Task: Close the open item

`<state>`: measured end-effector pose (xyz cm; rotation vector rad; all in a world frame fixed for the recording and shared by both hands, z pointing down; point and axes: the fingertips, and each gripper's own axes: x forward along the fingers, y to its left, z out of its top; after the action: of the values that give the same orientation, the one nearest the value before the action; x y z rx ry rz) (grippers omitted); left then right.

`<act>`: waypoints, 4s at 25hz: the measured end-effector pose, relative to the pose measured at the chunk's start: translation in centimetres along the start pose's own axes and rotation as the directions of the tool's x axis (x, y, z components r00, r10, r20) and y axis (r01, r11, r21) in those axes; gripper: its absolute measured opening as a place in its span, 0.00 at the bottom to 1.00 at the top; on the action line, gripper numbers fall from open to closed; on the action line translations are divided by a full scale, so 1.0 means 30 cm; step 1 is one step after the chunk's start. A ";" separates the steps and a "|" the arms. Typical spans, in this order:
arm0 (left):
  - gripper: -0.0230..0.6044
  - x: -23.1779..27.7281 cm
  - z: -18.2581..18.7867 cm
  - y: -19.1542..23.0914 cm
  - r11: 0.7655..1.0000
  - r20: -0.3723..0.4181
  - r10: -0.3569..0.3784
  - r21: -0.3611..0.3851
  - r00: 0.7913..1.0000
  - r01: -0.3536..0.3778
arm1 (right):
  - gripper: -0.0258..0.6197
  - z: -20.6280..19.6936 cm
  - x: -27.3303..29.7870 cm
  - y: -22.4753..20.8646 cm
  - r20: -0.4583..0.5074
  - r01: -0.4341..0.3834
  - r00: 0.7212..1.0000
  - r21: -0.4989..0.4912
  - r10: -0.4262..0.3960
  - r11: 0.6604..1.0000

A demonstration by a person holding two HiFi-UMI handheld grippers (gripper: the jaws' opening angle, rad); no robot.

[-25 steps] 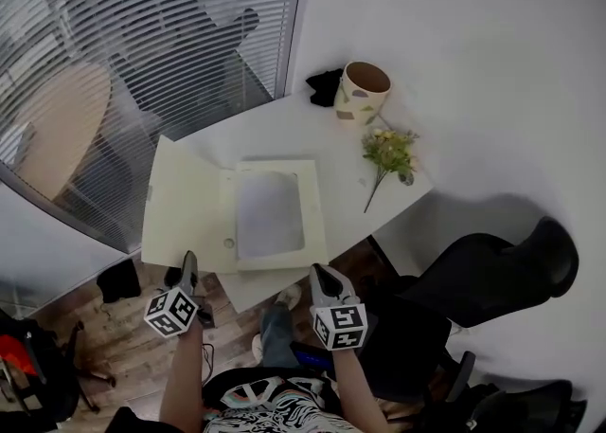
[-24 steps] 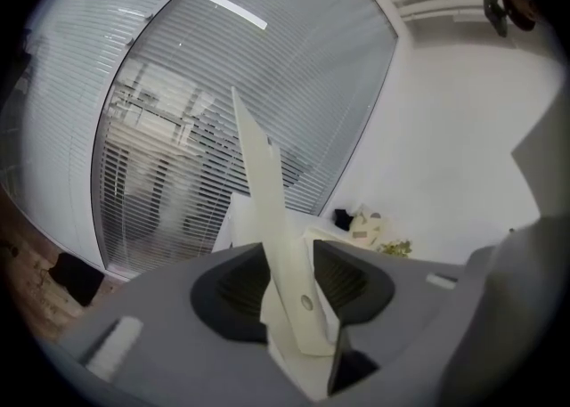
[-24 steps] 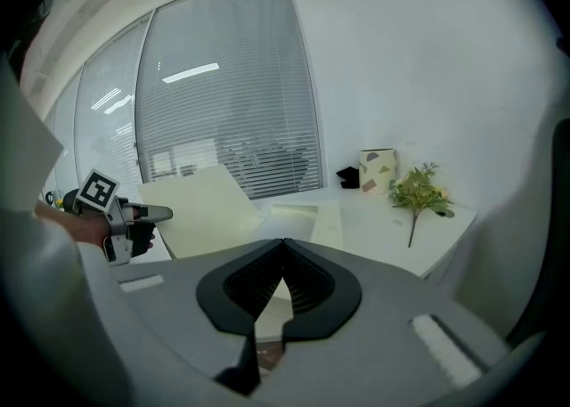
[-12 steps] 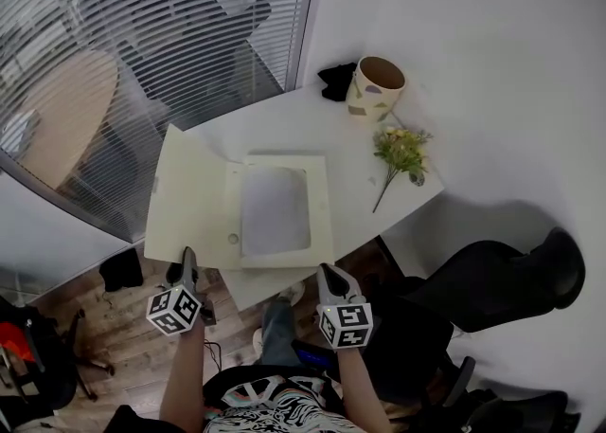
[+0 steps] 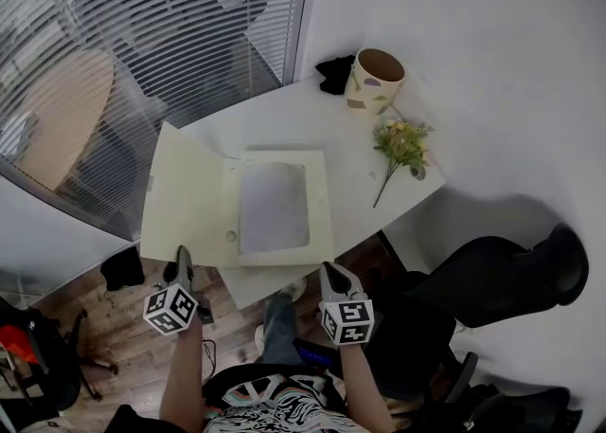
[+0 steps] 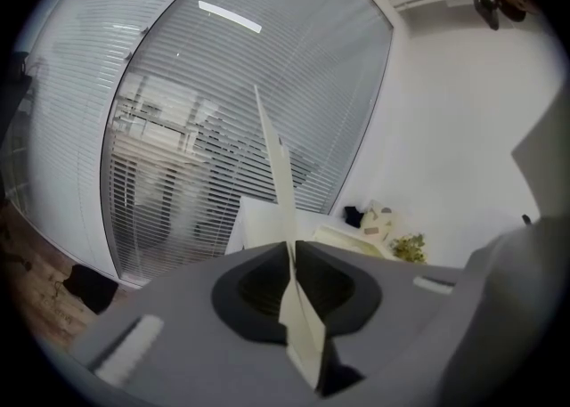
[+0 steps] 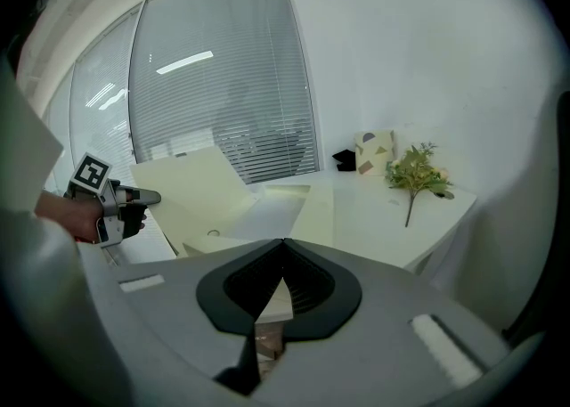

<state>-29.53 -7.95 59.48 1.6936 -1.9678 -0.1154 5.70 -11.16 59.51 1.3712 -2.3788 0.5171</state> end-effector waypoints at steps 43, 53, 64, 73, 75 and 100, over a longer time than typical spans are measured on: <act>0.15 0.065 0.053 -0.084 0.984 0.009 -0.062 0.167 0.998 0.060 | 0.04 -0.119 0.081 -0.083 -0.103 0.043 0.994 -0.019 -0.045 0.999; 0.14 0.058 0.060 -0.154 0.971 0.011 -0.118 0.209 0.993 0.113 | 0.04 -0.114 0.078 -0.078 -0.087 0.042 0.995 -0.001 -0.042 0.999; 0.15 0.048 0.058 -0.221 0.950 -0.003 -0.170 0.265 0.986 0.164 | 0.04 -0.120 0.073 -0.071 -0.099 0.041 0.994 -0.024 -0.043 0.999; 0.15 0.056 0.052 -0.278 0.933 -0.020 -0.208 0.295 0.978 0.205 | 0.04 -0.116 0.077 -0.080 -0.103 0.051 0.993 -0.026 -0.053 0.998; 0.15 0.059 0.050 -0.287 0.930 -0.027 -0.217 0.298 0.976 0.215 | 0.04 -0.116 0.079 -0.080 -0.102 0.054 0.993 -0.022 -0.056 0.998; 0.17 0.072 0.015 -0.406 0.893 -0.056 -0.292 0.343 0.955 0.293 | 0.04 -0.119 0.083 -0.078 -0.107 0.059 0.993 0.014 -0.057 0.998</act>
<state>-19.01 -12.65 54.97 2.2123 -1.7930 0.1377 6.96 -12.41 64.11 1.3798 -2.2481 0.5807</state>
